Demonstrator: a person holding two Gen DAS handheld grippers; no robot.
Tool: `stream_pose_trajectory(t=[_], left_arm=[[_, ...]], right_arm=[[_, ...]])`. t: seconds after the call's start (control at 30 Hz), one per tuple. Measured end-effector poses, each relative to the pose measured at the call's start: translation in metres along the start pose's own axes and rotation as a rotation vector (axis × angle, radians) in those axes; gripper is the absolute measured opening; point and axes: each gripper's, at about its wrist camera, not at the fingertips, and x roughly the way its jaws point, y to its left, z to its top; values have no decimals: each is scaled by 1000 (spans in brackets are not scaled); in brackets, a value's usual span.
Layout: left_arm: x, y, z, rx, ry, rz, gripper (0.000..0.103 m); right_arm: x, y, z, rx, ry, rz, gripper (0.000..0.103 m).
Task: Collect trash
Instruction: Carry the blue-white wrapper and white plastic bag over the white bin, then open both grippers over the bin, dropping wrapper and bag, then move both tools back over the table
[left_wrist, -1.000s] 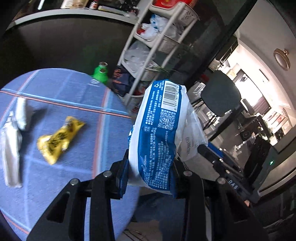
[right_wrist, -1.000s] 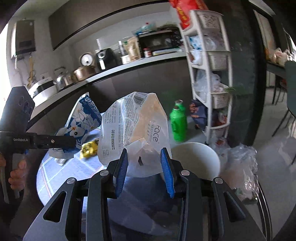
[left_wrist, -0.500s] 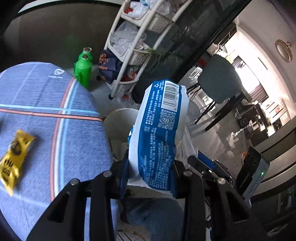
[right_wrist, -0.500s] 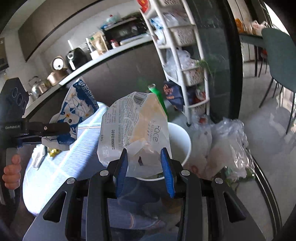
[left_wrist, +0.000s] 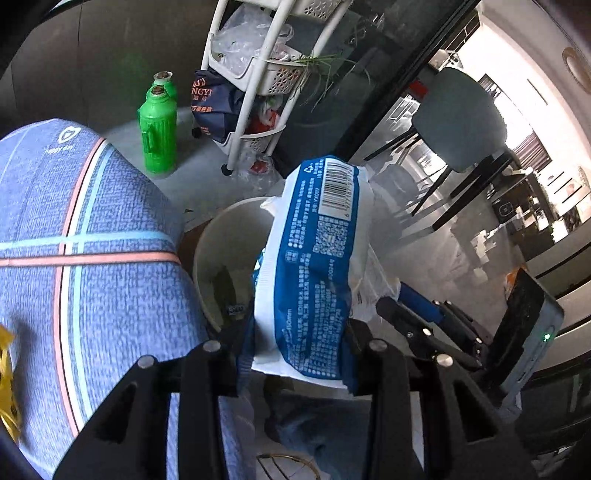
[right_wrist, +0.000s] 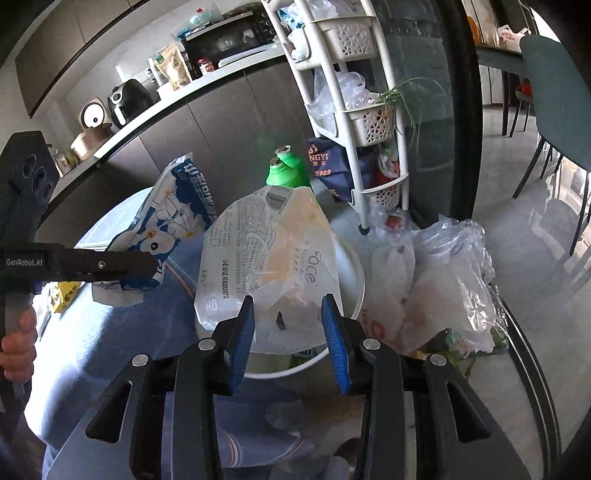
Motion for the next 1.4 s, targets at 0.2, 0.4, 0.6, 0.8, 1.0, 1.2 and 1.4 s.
stream_pose_trajectory(t=[0.2, 0.4, 0.6, 0.8, 1.0, 1.2, 1.4], left_arm=[[19, 4, 9, 14, 19, 27, 40], [30, 2, 12, 43, 14, 79, 48], [19, -6, 15, 77, -62, 114, 82], [-2, -6, 11, 48, -147, 133, 99], [-35, -5, 0, -4, -205, 155, 99], [-89, -2, -31, -46, -277, 191, 99], [-146, 21, -75, -128, -334, 224, 99]], right_arm=[[13, -2, 0, -9, 5, -4, 46], [16, -4, -3, -15, 16, -2, 49], [13, -4, -6, -19, 6, -10, 56], [9, -1, -6, -28, 5, -4, 71], [-9, 16, 0, -65, -28, 6, 94], [-35, 41, 3, -98, -54, 31, 94], [-59, 83, 2, -162, -62, 75, 94]])
